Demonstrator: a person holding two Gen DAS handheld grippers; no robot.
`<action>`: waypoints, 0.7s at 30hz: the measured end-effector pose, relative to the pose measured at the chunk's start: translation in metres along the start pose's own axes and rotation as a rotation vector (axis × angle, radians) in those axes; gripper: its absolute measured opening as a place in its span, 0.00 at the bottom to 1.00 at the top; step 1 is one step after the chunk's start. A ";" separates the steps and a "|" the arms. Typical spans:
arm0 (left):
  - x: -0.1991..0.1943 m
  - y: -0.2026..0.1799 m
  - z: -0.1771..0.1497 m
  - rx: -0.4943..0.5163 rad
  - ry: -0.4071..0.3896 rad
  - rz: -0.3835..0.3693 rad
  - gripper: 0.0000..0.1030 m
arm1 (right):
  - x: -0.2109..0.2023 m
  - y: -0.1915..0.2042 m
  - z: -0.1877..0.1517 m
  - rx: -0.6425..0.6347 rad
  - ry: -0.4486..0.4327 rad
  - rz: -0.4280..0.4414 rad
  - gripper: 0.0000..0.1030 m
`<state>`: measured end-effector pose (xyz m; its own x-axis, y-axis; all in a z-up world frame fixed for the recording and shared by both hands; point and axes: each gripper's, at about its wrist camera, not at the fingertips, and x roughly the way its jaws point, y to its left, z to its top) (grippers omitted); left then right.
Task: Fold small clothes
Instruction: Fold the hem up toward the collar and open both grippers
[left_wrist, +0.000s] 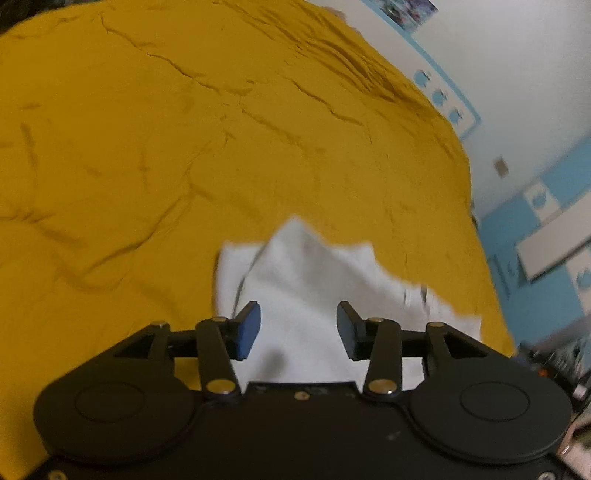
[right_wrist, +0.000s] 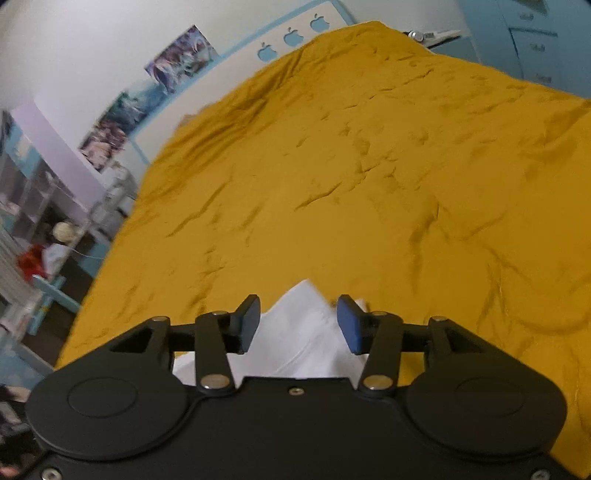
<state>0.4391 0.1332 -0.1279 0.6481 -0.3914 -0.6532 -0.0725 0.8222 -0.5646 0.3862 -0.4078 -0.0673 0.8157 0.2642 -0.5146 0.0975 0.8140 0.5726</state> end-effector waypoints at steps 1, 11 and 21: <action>-0.011 -0.001 -0.011 0.015 0.012 0.019 0.50 | -0.014 -0.004 -0.007 0.006 0.023 0.022 0.47; -0.092 0.009 -0.127 -0.081 0.032 -0.004 0.71 | -0.113 -0.050 -0.088 0.162 0.169 0.062 0.49; -0.086 0.009 -0.144 -0.251 0.001 -0.069 0.78 | -0.078 -0.056 -0.130 0.315 0.205 0.025 0.49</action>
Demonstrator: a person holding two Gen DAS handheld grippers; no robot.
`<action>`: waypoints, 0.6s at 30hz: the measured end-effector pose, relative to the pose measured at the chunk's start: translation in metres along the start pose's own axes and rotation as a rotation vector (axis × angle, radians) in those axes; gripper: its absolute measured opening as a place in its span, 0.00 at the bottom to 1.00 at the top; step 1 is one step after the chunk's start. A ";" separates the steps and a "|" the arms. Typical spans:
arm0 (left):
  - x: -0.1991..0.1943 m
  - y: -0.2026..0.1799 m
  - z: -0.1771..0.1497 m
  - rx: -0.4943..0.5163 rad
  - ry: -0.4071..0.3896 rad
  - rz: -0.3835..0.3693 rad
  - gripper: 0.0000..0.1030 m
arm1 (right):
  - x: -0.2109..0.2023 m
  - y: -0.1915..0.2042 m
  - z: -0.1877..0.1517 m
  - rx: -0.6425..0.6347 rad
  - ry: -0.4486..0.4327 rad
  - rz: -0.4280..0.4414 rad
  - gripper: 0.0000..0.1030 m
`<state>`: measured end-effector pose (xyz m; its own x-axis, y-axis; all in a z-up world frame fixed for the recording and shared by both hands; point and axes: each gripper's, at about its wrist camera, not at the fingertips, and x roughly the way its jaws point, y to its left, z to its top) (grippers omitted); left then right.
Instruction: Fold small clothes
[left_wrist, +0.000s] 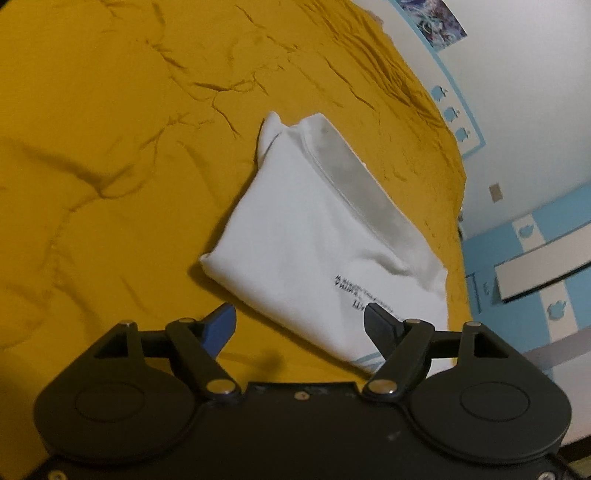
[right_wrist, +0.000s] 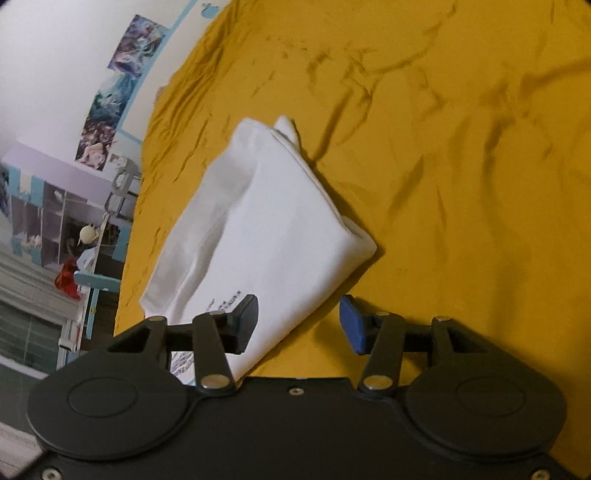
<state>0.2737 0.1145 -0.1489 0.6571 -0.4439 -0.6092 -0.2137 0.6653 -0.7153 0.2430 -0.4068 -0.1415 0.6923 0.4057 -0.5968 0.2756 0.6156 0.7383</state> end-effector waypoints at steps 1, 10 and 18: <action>0.005 0.000 0.002 -0.011 0.002 -0.006 0.80 | 0.005 0.001 0.000 0.008 -0.004 -0.002 0.49; 0.055 0.028 0.016 -0.208 0.008 0.007 0.85 | 0.027 0.002 0.009 0.069 -0.069 -0.010 0.50; 0.064 0.020 0.023 -0.178 0.005 0.017 0.23 | 0.034 0.009 0.011 0.068 -0.101 -0.025 0.32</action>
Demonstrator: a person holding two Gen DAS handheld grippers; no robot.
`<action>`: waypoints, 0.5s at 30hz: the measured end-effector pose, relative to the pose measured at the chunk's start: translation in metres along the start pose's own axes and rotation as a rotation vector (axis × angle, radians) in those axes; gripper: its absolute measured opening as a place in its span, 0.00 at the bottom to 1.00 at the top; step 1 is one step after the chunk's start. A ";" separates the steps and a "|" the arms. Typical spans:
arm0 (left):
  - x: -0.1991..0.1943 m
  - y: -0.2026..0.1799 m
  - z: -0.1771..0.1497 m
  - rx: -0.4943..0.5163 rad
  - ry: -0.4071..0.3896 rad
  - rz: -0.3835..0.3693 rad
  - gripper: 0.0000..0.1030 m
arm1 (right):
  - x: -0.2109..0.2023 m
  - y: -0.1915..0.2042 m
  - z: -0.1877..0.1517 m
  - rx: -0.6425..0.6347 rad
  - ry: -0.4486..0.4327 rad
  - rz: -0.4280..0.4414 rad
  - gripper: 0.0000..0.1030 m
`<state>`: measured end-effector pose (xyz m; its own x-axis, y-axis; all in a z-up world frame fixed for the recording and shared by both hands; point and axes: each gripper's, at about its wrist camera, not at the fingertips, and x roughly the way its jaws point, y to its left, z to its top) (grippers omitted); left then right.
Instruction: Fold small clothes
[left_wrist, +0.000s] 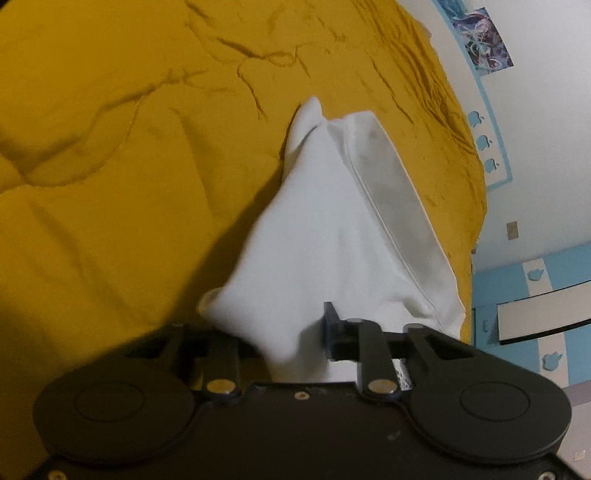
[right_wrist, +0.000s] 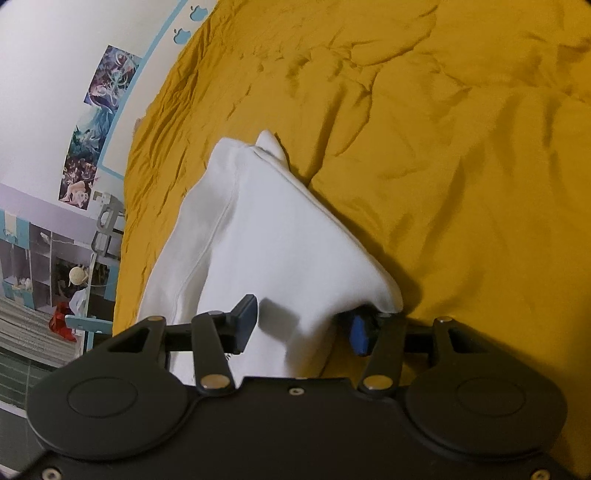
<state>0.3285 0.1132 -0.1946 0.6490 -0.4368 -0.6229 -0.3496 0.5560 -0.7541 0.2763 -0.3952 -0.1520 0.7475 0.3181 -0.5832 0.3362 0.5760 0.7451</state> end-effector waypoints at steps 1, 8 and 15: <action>-0.001 0.001 0.001 -0.011 0.001 -0.004 0.22 | -0.001 0.002 0.000 -0.029 -0.007 -0.010 0.24; -0.020 -0.019 0.006 0.040 -0.019 -0.035 0.17 | -0.018 0.015 0.007 -0.046 -0.032 0.021 0.08; -0.069 -0.053 0.004 0.151 -0.036 -0.083 0.14 | -0.078 0.047 0.001 -0.125 -0.111 0.100 0.04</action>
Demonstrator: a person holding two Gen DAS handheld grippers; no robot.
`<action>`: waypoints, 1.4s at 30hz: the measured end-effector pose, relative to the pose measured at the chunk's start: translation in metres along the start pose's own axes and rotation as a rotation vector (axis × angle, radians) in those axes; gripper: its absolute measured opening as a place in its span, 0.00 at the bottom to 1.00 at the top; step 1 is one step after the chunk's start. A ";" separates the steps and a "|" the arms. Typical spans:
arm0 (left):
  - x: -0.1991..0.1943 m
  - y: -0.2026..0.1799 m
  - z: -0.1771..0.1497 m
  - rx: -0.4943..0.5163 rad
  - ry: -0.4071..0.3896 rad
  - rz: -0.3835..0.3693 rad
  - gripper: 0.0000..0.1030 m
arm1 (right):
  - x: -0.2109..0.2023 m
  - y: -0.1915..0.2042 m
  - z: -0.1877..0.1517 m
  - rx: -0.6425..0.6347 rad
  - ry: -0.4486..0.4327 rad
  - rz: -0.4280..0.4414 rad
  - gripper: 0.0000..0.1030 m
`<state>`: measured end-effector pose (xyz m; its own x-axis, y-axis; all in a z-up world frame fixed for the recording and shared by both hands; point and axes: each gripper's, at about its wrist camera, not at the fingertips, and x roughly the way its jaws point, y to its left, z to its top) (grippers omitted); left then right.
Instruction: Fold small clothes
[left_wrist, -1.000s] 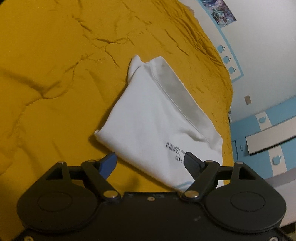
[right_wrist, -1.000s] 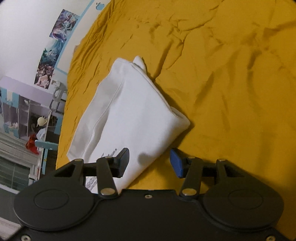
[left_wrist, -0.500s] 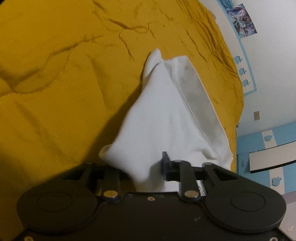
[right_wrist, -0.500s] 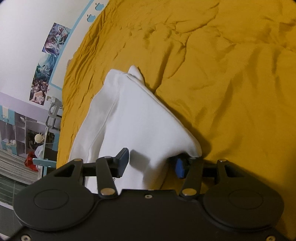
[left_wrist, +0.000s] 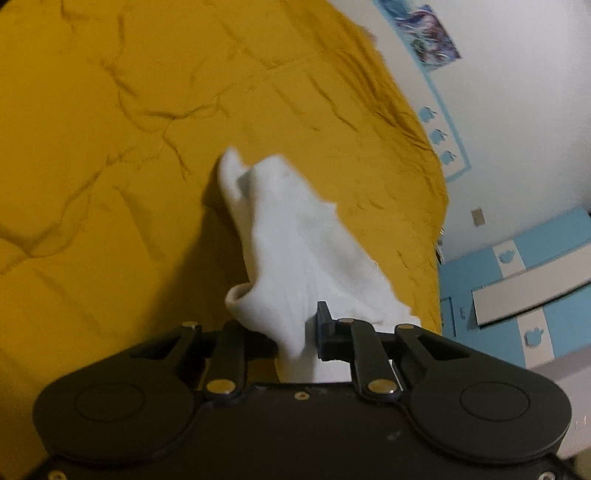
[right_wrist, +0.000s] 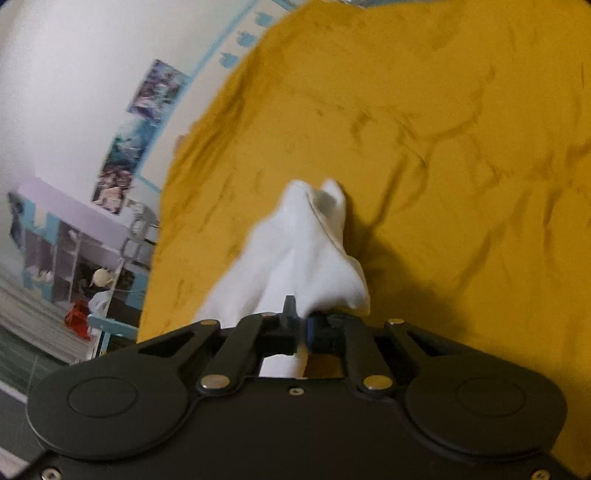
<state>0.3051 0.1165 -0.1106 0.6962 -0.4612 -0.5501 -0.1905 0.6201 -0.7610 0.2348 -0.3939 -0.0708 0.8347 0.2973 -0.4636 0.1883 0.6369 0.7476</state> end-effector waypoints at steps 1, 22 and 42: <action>-0.010 -0.002 -0.005 0.015 0.004 -0.005 0.14 | -0.014 0.003 -0.002 -0.005 -0.009 0.019 0.04; -0.071 -0.017 -0.040 0.451 0.011 0.298 0.76 | -0.091 -0.032 -0.020 -0.270 -0.028 -0.178 0.47; 0.109 -0.036 0.028 0.539 0.028 0.321 0.79 | 0.106 -0.007 0.043 -0.548 0.108 -0.273 0.47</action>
<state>0.4076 0.0619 -0.1334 0.6427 -0.2109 -0.7365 -0.0059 0.9600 -0.2801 0.3442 -0.3973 -0.1050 0.7314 0.1240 -0.6706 0.0707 0.9642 0.2554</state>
